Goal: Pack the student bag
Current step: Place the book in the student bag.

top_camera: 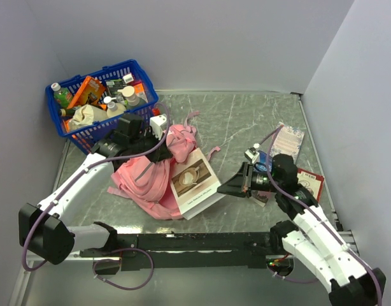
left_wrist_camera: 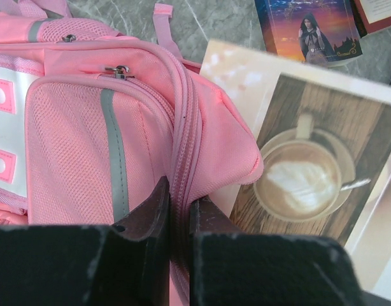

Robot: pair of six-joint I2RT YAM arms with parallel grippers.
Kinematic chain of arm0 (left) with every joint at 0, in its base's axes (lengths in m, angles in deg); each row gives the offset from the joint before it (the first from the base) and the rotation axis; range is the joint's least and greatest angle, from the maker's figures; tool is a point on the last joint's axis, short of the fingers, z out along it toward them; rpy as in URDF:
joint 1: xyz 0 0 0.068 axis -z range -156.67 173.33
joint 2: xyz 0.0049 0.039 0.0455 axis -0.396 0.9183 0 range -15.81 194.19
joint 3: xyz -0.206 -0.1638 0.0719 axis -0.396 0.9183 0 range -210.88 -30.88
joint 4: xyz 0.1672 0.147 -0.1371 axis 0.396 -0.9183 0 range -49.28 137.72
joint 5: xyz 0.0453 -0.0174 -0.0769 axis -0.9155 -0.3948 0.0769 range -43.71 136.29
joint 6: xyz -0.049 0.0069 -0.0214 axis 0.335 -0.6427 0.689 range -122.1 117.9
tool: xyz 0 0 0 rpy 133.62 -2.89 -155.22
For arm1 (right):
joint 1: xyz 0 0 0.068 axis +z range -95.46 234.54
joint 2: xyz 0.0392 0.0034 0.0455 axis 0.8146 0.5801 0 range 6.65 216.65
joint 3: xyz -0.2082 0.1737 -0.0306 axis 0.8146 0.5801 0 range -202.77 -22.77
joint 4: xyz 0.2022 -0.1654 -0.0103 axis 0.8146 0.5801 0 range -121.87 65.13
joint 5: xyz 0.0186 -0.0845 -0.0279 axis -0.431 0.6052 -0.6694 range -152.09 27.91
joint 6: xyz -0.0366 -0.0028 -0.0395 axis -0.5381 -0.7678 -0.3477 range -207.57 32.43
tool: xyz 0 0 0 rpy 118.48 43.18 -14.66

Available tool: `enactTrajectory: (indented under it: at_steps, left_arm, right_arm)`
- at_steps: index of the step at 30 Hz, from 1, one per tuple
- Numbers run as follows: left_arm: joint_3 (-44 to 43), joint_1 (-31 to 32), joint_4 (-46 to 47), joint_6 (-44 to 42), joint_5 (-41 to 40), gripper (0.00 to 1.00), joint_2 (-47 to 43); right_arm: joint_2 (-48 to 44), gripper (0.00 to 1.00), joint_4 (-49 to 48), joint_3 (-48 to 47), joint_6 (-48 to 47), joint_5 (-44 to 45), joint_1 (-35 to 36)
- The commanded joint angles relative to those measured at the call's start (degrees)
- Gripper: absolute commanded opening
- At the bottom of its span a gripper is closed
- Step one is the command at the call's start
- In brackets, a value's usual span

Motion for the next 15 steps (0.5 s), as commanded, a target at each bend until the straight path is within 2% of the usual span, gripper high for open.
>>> enactTrajectory:
  at_steps: [1, 2, 3, 8, 9, 12, 15]
  left_arm:
    - [-3.47, -2.52, 4.05, -1.14, -5.76, 0.01, 0.32]
    - [-3.74, -2.52, 3.78, -1.23, -5.14, 0.01, 0.23]
    - [-4.26, -2.52, 2.99, -1.14, -4.18, 0.01, 0.23]
    - [-6.55, -2.43, 1.32, -0.79, 2.68, 0.01, -1.44]
    - [-7.42, -2.34, 0.88, -0.88, 3.56, 0.01, -1.52]
    - [-8.48, -2.08, -0.79, -1.23, 7.51, 0.01, -2.14]
    - [-8.49, -1.55, -2.2, -1.93, 9.89, 0.01, -2.32]
  right_arm:
    - [4.23, 0.0, -20.65, 3.09, 5.99, -0.91, 2.89]
    - [5.55, 0.0, -23.37, 3.7, 6.61, -0.82, 3.42]
    - [6.96, 0.0, -30.45, 5.01, 8.0, -0.9, 3.59]
    - [21.28, 0.0, -49.39, 6.61, 11.27, -1.96, 4.56]
    - [23.82, 0.0, -56.03, 6.35, 11.71, -2.22, 4.74]
    - [37.33, 0.0, -64.85, 3.81, 12.85, -4.42, 5.09]
    - [46.66, 0.0, -71.98, -1.11, 13.38, -5.91, 5.35]
